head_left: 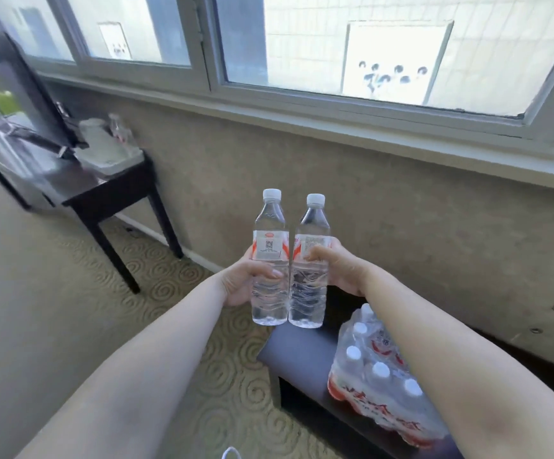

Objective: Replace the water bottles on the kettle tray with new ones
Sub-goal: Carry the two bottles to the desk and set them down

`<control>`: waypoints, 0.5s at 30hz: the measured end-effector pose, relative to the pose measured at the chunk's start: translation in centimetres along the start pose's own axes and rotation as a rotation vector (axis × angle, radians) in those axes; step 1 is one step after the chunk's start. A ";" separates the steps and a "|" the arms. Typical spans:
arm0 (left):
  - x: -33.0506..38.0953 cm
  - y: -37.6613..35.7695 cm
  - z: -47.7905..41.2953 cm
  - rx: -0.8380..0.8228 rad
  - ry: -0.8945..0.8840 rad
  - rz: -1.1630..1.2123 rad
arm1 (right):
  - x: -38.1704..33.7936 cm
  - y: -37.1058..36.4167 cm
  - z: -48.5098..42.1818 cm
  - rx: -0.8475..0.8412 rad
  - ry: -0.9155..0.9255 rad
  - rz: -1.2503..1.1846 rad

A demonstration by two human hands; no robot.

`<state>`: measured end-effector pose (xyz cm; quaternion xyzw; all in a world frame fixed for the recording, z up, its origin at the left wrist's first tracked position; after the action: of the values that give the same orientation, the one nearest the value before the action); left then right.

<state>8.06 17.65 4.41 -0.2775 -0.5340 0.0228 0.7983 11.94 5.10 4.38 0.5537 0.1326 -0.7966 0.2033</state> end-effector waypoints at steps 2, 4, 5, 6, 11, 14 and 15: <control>0.9 2.5 2.4 0.064 -0.023 0.048 | -1.0 -3.1 -1.2 -0.055 0.023 0.031; 1.8 5.3 4.9 0.143 -0.038 0.068 | -2.3 -6.5 -2.4 -0.122 0.069 0.042; 2.3 6.7 6.1 0.184 -0.049 0.067 | -2.8 -8.2 -3.1 -0.153 0.088 0.051; 2.7 8.2 7.4 0.218 -0.065 0.070 | -3.2 -9.8 -3.8 -0.177 0.096 0.058; 4.5 14.8 12.8 0.307 -0.140 0.120 | -3.7 -17.5 -8.0 -0.252 0.079 0.076; 5.5 19.6 15.3 0.360 -0.162 0.137 | -3.8 -22.0 -11.0 -0.289 0.063 0.114; 5.9 21.3 16.0 0.378 -0.161 0.144 | -3.9 -23.6 -12.1 -0.303 0.057 0.125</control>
<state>2.28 44.30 3.78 -0.1575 -0.5611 0.2014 0.7873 12.06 31.92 3.42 0.5461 0.2220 -0.7374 0.3297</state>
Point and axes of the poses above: each hand's wrist, its own z-axis away from the middle knuckle, its own y-axis out of the back of the hand, x = y × z, the point moved 10 cm from there along -z, towards the middle knuckle, and after that the axes turned 10 degrees about z, right-handed, at the moved point
